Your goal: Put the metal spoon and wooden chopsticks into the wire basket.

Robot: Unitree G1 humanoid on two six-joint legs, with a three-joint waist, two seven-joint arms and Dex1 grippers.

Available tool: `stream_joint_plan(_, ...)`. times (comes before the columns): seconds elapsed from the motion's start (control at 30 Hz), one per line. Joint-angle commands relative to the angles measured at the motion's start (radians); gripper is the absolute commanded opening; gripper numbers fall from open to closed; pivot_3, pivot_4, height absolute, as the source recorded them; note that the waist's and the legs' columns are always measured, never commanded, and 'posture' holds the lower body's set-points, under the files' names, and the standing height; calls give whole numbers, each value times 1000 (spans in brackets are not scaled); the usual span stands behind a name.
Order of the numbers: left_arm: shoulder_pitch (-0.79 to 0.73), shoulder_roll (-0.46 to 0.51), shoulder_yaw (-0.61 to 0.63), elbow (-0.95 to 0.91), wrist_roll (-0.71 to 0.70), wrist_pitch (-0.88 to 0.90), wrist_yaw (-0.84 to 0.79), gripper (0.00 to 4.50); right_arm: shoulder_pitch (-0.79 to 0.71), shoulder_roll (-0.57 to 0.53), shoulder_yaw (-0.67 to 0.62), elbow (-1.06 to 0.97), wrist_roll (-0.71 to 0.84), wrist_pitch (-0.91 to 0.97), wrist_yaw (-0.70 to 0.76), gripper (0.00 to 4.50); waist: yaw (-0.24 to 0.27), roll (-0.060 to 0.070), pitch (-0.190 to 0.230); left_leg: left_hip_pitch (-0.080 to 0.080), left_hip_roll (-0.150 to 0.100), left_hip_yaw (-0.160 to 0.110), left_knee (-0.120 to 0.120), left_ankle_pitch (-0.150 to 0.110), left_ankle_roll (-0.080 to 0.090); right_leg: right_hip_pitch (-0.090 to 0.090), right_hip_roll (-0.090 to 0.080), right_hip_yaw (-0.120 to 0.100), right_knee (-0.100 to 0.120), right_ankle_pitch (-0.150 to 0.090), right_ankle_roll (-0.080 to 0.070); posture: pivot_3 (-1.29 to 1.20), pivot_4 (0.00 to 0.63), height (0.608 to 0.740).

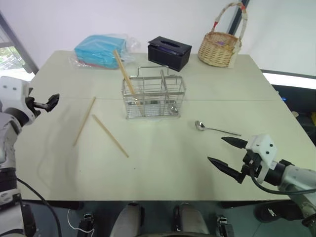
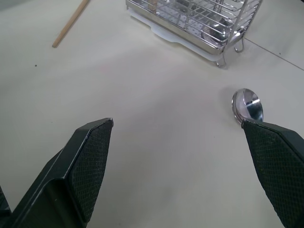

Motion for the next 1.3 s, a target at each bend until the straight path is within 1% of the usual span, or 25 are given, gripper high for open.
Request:
stream_joint_plan(0.03, -27, 23, 30, -5, 2, -18, 13, 4500, -2, -3, -11, -35, 7, -13, 1, 4461, -1, 0, 0, 0, 0, 0, 0, 0, 0, 0, 0, 0, 0, 0, 0, 0, 150, 661)
stream_joint_plan(0.3, -50, 26, 36, 24, -1, -27, 21, 4500, -4, -4, -12, -30, 5, -16, 0, 4461, -1, 0, 0, 0, 0, 0, 0, 0, 0, 0, 0, 0, 0, 0, 0, 0, 150, 661)
stream_joint_plan(0.73, -69, 27, 24, 48, 10, -46, 22, 4500, -106, -46, -20, -54, 49, 86, -35, 4461, 0, 0, 0, 0, 0, 0, 0, 0, 0, 0, 0, 0, 0, 0, 0, 0, 150, 661)
stream_joint_plan(0.9, -64, 33, 3, 16, 12, -62, -11, 4500, -135, -92, -27, -17, 47, 76, 15, 4461, -1, 0, 0, 0, 0, 0, 0, 0, 0, 0, 0, 0, 0, 0, 0, 0, 150, 661)
stream_joint_plan(0.97, -61, 30, 1, -30, -17, -41, -45, 4500, -167, -128, -32, 26, 37, 55, 57, 4461, -1, 0, 0, 0, 0, 0, 0, 0, 0, 0, 0, -1, 0, 0, 0, 0, 150, 661)
stream_joint_plan(1.07, -37, 31, -13, -155, -104, 37, -146, 4500, -235, -191, -20, 117, 21, -1, 148, 4461, -2, 0, 0, 0, 0, 0, 1, 0, 0, 0, 0, -1, 0, 0, 0, 0, 150, 661)
stream_joint_plan(1.2, 52, 73, -90, -366, -210, 112, -339, 4500, -409, -265, 97, 327, -59, -126, 288, 4461, -7, 1, 1, 0, 0, 2, 1, 0, 0, 0, -1, -1, -1, 0, 0, 0, 150, 661)
stream_joint_plan(1.3, 94, 106, -151, -485, -273, 156, -447, 4500, -569, -280, 212, 512, -123, -179, 379, 4461, -11, 3, 2, 0, 0, 2, 0, 0, 0, 1, 0, -1, -2, 0, -1, 0, 150, 661)
